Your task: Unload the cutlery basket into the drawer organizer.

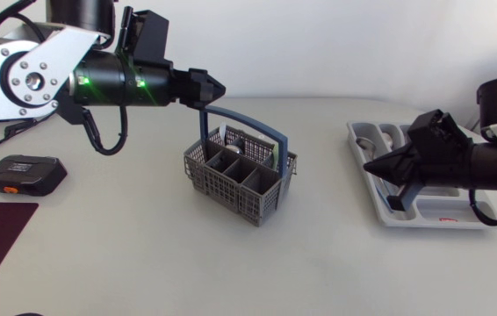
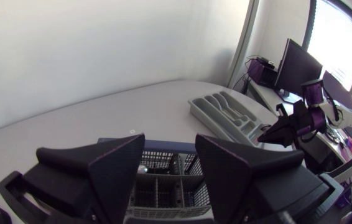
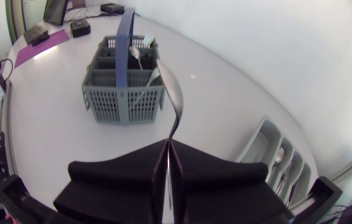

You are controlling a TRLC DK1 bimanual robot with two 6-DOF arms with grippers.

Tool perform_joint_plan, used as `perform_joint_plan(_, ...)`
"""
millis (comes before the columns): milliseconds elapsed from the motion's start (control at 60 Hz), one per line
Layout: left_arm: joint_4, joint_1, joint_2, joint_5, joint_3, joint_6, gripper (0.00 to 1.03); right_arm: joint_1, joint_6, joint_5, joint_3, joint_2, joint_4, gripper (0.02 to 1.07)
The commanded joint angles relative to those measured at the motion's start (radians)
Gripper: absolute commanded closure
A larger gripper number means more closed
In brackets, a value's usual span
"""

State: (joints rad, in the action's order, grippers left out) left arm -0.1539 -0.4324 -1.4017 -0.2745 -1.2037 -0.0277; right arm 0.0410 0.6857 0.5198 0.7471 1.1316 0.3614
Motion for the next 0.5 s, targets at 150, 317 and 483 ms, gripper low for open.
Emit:
perform_joint_plan(150,-0.030,0.024,-0.031,0.032,0.000,0.104,0.33,0.260,0.439,0.068,0.090,0.174,0.180,1.01)
perform_joint_plan(317,-0.035,0.023,-0.042,0.057,0.016,0.138,0.32,0.413,0.661,0.062,0.198,0.346,0.271,1.01)
perform_joint_plan(483,-0.035,0.017,-0.054,0.063,0.035,0.157,0.30,0.520,0.845,0.017,0.342,0.516,0.346,1.01)
